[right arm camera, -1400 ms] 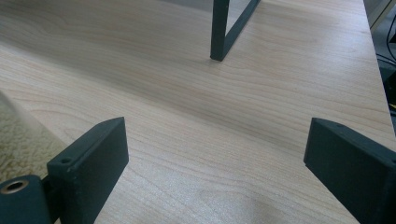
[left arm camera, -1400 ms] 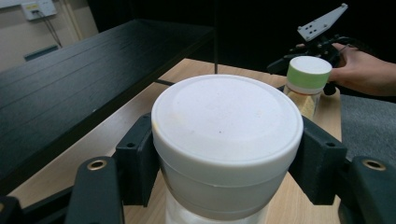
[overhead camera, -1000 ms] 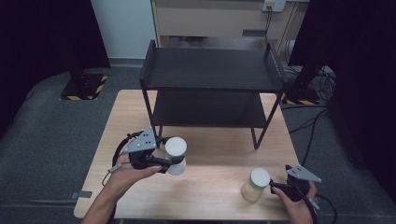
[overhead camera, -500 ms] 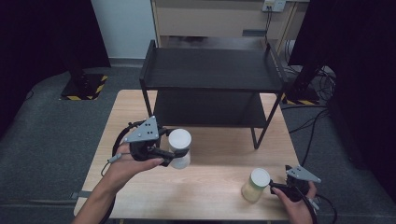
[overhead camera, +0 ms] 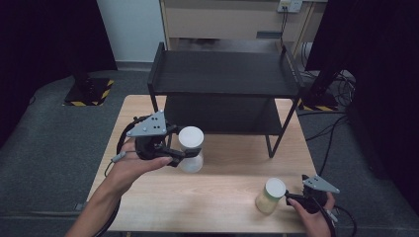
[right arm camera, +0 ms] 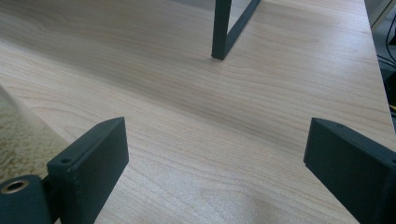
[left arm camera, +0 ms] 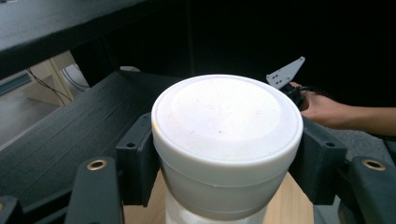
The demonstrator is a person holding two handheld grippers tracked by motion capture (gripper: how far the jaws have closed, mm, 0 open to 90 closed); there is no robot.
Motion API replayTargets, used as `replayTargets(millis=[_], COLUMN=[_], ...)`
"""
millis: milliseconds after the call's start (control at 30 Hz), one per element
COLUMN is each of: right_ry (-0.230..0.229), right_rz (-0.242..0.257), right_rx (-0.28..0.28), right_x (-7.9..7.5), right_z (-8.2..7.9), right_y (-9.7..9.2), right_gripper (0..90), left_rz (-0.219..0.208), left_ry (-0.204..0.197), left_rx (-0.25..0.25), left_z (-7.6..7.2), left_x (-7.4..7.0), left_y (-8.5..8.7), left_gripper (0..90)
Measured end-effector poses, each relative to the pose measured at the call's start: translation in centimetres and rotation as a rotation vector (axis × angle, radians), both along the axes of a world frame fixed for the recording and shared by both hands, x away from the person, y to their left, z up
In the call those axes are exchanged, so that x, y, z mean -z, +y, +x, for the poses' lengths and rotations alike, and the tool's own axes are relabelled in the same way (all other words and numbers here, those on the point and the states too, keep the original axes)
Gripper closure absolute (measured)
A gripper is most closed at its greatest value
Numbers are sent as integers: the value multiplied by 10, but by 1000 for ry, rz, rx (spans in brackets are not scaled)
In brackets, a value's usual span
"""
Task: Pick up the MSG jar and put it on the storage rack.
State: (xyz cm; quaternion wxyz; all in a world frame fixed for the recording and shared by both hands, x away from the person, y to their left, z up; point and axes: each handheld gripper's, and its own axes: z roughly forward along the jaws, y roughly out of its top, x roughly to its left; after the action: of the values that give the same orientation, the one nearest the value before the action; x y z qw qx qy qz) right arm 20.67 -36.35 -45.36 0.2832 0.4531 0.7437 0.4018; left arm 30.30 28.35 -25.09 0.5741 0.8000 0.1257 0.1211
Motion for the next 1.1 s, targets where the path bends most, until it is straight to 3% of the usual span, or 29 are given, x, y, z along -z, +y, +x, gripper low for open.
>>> replayTargets(millis=[567,1100], right_ry=[-2,0], right_rz=[1,-1], right_rx=[-1,-6], right_x=[-1,0], right_z=[-1,0], right_y=[0,1], right_gripper=[70,70], left_rz=[-32,-25], left_ry=[9,-2], left_rx=[30,49], left_z=[10,21], left_x=[-29,-62], left_y=[3,-1], left_gripper=[325,325])
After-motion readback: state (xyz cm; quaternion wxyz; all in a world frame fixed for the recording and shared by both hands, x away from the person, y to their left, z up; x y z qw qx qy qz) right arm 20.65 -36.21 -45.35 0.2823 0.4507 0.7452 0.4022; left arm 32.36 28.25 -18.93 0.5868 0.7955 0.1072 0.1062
